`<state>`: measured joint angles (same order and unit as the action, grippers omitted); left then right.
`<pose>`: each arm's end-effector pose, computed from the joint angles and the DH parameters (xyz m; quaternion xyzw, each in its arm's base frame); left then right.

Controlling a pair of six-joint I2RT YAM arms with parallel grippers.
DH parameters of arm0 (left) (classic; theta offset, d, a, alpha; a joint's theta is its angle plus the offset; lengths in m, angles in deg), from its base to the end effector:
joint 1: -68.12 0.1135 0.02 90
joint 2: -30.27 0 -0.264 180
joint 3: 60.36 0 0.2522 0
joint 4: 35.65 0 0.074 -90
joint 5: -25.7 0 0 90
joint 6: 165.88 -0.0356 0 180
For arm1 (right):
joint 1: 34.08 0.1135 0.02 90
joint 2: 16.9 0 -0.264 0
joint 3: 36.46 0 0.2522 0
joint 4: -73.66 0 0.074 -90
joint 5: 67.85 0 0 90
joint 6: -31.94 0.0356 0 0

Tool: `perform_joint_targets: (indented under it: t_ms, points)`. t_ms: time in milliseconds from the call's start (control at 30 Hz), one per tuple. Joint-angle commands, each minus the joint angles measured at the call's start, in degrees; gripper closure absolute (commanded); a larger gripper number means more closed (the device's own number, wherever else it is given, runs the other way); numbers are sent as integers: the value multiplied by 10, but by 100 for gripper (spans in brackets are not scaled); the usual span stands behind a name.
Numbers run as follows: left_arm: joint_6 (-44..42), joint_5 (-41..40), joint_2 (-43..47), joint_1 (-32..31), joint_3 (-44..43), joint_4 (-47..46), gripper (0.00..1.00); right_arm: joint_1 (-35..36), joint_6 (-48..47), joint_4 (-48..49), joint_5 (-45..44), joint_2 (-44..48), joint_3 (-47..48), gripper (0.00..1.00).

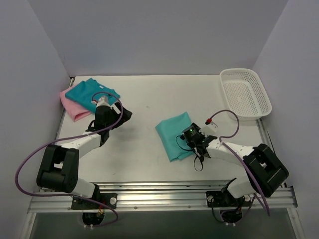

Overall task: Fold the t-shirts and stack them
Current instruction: Fold the long partially folded tshirt into a neat square

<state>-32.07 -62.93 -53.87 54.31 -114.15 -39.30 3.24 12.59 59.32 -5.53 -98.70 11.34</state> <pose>0.2995 -0.0745 0.1994 -0.2142 0.8238 -0.2618 0.4548 0.2180 0.1454 0.1549 0.3417 0.8450 0.1478 0.3839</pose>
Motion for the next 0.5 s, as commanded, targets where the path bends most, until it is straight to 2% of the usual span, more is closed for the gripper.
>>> perform_joint_targets:
  t_ms: [0,67,300,400,467]
  points:
    - [-9,5,-5,-3,-12,-30,5,7,-4,-42,12,6,-31,9]
    - [-9,5,-6,-3,-12,-30,5,16,-3,-63,-3,31,-21,1]
    - [-8,9,-30,-8,-28,-44,5,81,13,-222,-85,160,67,0]
    - [-22,28,-69,-25,-67,-54,5,103,6,-259,-101,204,107,0]
    - [-53,70,-130,-40,-140,-42,5,112,-4,-264,-105,217,122,0]
